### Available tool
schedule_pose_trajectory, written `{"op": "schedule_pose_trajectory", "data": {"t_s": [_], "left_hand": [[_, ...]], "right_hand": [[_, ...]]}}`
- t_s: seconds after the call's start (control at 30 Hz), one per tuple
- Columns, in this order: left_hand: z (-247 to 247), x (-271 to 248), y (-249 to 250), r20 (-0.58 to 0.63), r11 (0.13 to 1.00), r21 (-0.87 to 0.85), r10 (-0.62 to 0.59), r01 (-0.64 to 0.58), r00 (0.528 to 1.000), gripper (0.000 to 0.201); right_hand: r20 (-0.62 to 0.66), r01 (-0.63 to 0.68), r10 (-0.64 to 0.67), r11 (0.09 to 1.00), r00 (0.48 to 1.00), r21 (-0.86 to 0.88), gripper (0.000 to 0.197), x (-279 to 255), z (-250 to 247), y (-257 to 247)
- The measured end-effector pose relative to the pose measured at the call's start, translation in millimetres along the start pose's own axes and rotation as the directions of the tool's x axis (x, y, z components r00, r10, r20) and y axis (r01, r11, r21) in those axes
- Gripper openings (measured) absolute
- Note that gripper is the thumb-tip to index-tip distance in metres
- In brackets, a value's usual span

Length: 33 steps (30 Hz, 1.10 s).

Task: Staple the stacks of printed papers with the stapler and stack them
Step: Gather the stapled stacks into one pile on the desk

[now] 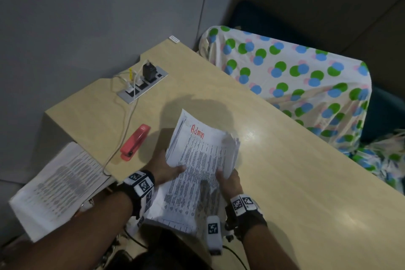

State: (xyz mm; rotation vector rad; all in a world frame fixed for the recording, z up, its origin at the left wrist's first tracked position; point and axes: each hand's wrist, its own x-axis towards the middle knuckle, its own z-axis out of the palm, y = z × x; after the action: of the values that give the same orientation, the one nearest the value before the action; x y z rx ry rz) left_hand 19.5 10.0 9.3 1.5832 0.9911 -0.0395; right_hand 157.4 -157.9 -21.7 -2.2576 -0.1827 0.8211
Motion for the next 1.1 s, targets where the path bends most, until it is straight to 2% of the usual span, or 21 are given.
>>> {"op": "schedule_pose_trajectory", "data": {"t_s": [0.03, 0.1, 0.17, 0.3, 0.43, 0.57, 0.7, 0.77, 0.87, 0.97, 1.03, 1.1], "left_hand": [[1.0, -0.7, -2.9, 0.002, 1.000, -0.008, 0.017, -0.017, 1.000, 0.069], [2.4, -1.6, -8.4, -0.004, 1.000, 0.027, -0.006, 0.006, 1.000, 0.072], [0.6, -3.5, -9.3, 0.043, 0.999, 0.025, -0.028, 0.027, 0.999, 0.071], [-5.6, -6.9, -10.2, 0.190, 0.999, 0.031, 0.032, -0.039, 0.981, 0.069], [-13.0, -5.7, -14.1, 0.156, 1.000, -0.015, 0.005, -0.003, 0.988, 0.051], [-15.6, -6.5, -21.7, 0.184, 1.000, 0.023, 0.010, -0.015, 0.983, 0.063], [-17.2, -3.9, -32.6, 0.118, 0.999, -0.032, -0.004, 0.008, 0.993, 0.079], [-19.8, -2.2, -35.2, 0.140, 1.000, -0.005, -0.026, 0.027, 0.990, 0.083], [-21.5, -5.2, -31.7, 0.143, 0.998, 0.049, -0.045, 0.038, 0.989, 0.066], [-25.6, -3.6, -30.8, 0.060, 0.991, 0.110, -0.078, 0.072, 0.995, 0.064], [-34.9, -1.7, -27.1, 0.002, 0.985, 0.166, -0.041, 0.040, 0.999, 0.071], [-45.2, 2.5, -20.5, -0.021, 0.987, 0.158, 0.031, -0.027, 0.999, 0.076]], "right_hand": [[-0.015, -0.009, 0.008, 0.999, 1.000, -0.042, 0.081, 0.3, -0.6, -0.7], [-0.034, -0.037, 0.035, 0.996, 0.999, -0.081, 0.063, -1.1, -5.0, -6.6], [-0.048, -0.011, 0.009, 0.999, 0.999, -0.039, 0.049, -6.3, -13.2, -18.3], [-0.064, -0.038, 0.040, 0.999, 0.997, 0.036, 0.043, -10.6, -21.6, -28.5], [-0.073, -0.140, 0.141, 0.990, 0.987, 0.022, 0.045, -3.0, -21.0, -26.0], [-0.026, -0.141, 0.140, 0.989, 0.990, -0.035, 0.044, -7.5, -12.6, -26.3], [-0.022, -0.164, 0.166, 0.985, 0.986, 0.061, 0.041, -8.7, -16.1, -37.1], [-0.009, -0.172, 0.173, 0.983, 0.985, 0.071, 0.042, -7.5, -20.8, -40.3], [0.001, -0.137, 0.137, 0.990, 0.991, -0.031, 0.048, -3.9, -13.1, -42.3], [-0.036, -0.163, 0.159, 0.967, 0.987, -0.194, 0.070, 26.6, 9.4, -12.6], [-0.041, -0.184, 0.180, 0.973, 0.983, -0.141, 0.085, 41.8, 19.9, 1.0], [-0.010, -0.187, 0.187, 0.981, 0.982, 0.051, 0.091, 35.0, 22.4, -10.2]]}}
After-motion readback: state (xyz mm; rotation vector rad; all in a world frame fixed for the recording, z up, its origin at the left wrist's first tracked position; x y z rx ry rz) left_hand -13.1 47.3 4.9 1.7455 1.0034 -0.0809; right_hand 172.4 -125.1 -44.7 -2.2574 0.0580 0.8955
